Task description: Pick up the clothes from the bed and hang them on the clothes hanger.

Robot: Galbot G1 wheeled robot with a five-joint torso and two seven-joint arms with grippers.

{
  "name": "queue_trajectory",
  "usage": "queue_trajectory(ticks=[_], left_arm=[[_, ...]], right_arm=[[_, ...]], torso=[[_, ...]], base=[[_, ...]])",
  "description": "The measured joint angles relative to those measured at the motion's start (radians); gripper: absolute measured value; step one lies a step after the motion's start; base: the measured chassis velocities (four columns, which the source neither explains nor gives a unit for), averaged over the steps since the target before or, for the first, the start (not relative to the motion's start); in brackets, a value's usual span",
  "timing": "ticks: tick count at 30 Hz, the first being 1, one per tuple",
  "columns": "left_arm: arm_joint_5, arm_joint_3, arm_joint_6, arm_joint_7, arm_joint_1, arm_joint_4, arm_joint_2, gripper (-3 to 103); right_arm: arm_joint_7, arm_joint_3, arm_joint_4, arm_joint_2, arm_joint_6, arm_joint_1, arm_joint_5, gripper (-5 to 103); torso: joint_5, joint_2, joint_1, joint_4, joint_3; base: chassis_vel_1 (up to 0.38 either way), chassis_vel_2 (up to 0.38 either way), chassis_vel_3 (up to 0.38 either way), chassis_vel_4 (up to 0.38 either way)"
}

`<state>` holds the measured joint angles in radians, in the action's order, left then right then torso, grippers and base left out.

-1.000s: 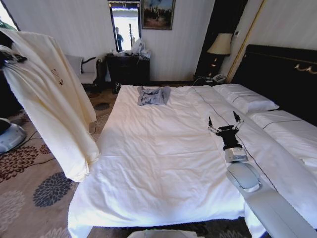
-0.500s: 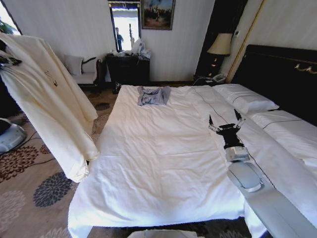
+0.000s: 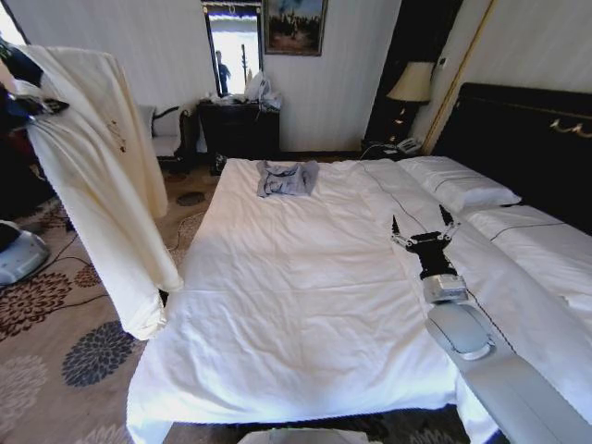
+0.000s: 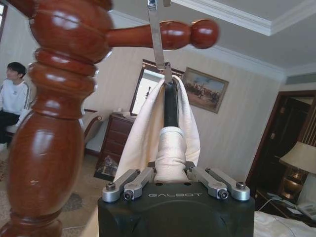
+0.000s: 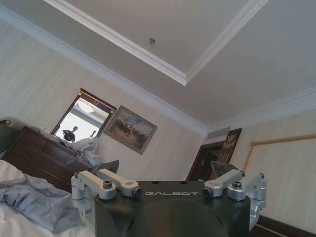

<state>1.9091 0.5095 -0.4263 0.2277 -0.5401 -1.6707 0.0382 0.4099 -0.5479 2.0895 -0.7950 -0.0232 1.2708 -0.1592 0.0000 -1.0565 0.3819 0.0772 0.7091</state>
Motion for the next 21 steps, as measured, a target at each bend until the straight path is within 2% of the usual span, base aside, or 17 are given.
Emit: queue_trajectory(ticks=[2, 7, 21], left_arm=[[-0.009, -0.006, -0.002, -0.038, -0.002, 0.011, 0.001, 19], [-0.034, -0.011, -0.003, -0.076, -0.002, 0.025, 0.008, 19], [-0.084, -0.041, -0.021, -0.081, 0.004, 0.105, 0.051, 19]], right_arm=[[0.000, -0.004, 0.005, 0.003, 0.001, 0.000, -0.005, 100], [0.000, -0.014, 0.014, 0.008, 0.004, 0.005, -0.010, 100], [0.000, -0.019, 0.028, 0.007, 0.010, 0.007, -0.018, 100]], torso=[[-0.0002, 0.000, 0.000, 0.0000, 0.000], [0.0003, 0.000, 0.000, 0.0010, 0.000], [0.0001, 0.000, 0.000, 0.0003, 0.000]], base=[[0.000, 0.000, 0.000, 0.000], [0.000, 0.000, 0.000, 0.000], [0.000, 0.000, 0.000, 0.000]])
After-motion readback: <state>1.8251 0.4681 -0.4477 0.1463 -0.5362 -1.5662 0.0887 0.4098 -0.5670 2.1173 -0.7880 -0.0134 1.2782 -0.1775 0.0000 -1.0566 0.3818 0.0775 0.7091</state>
